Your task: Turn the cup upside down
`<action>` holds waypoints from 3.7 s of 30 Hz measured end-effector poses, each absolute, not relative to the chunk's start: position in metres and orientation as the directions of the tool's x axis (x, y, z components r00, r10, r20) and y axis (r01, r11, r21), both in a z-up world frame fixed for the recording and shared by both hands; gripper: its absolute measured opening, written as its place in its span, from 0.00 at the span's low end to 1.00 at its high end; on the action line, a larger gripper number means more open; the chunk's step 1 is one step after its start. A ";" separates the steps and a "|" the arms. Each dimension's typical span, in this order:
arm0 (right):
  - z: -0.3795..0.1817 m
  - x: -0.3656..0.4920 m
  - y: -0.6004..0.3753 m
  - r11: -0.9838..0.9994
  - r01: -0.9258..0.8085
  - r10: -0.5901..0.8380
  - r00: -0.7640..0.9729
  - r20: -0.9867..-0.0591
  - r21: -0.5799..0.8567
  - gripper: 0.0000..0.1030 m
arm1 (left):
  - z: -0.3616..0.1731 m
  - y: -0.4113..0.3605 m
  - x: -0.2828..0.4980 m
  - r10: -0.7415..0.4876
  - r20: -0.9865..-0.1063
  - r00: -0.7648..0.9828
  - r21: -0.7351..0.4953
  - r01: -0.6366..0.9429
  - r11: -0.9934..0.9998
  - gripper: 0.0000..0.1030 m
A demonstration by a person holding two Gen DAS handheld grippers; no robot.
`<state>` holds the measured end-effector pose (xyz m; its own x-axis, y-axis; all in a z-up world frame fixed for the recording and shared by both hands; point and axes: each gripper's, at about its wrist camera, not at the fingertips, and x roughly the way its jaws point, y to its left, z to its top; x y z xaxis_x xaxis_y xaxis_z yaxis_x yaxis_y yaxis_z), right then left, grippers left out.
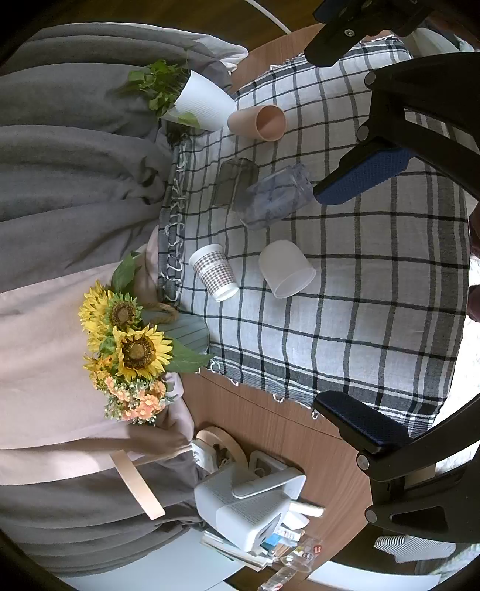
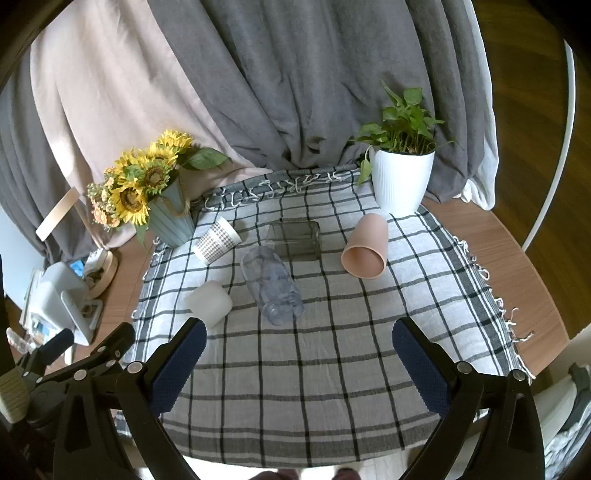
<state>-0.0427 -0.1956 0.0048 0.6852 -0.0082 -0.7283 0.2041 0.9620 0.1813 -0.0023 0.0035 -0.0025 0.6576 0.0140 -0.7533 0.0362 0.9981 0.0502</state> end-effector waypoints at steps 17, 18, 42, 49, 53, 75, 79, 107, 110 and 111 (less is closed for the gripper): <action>0.004 -0.041 -0.197 0.962 0.203 -0.007 0.684 -0.729 0.181 0.99 | -0.002 0.003 -0.001 0.016 -0.754 0.657 0.050 0.033 0.998 1.00; 0.004 -0.041 -0.197 0.962 0.203 -0.007 0.684 -0.729 0.181 0.99 | -0.002 0.003 -0.001 0.017 -0.754 0.657 0.051 0.033 0.998 1.00; -0.009 -0.029 -0.201 0.966 0.187 0.008 0.667 -0.745 0.178 0.99 | -0.014 -0.007 0.013 0.033 -0.789 0.613 0.046 0.005 0.999 1.00; -0.008 -0.004 -0.218 0.976 0.137 0.041 0.648 -0.760 0.169 0.99 | -0.016 -0.027 0.029 0.087 -0.801 0.593 0.064 -0.059 0.996 1.00; -0.011 0.023 -0.229 0.985 0.072 0.082 0.611 -0.787 0.159 0.99 | -0.020 -0.037 0.045 0.128 -0.808 0.575 0.068 -0.124 0.990 1.00; -0.068 0.180 -0.240 0.947 -0.318 0.130 0.277 -0.952 0.037 0.98 | -0.073 -0.074 0.138 0.225 -0.889 0.398 0.067 -0.374 0.925 1.00; -0.080 0.204 -0.239 0.931 -0.364 0.111 0.235 -0.966 0.018 0.98 | -0.081 -0.078 0.155 0.246 -0.894 0.375 0.086 -0.394 0.915 1.00; -0.156 0.289 -0.184 0.759 -0.650 0.017 -0.031 -0.999 0.033 0.96 | -0.112 -0.067 0.218 0.362 -0.897 0.254 0.168 -0.562 0.810 1.00; -0.164 0.298 -0.178 0.740 -0.671 0.009 -0.045 -0.999 0.037 0.93 | -0.114 -0.070 0.221 0.371 -0.895 0.247 0.185 -0.553 0.813 1.00; -0.169 0.301 -0.176 0.735 -0.677 0.005 -0.060 -0.998 0.044 0.91 | -0.115 -0.070 0.222 0.375 -0.894 0.245 0.192 -0.548 0.814 1.00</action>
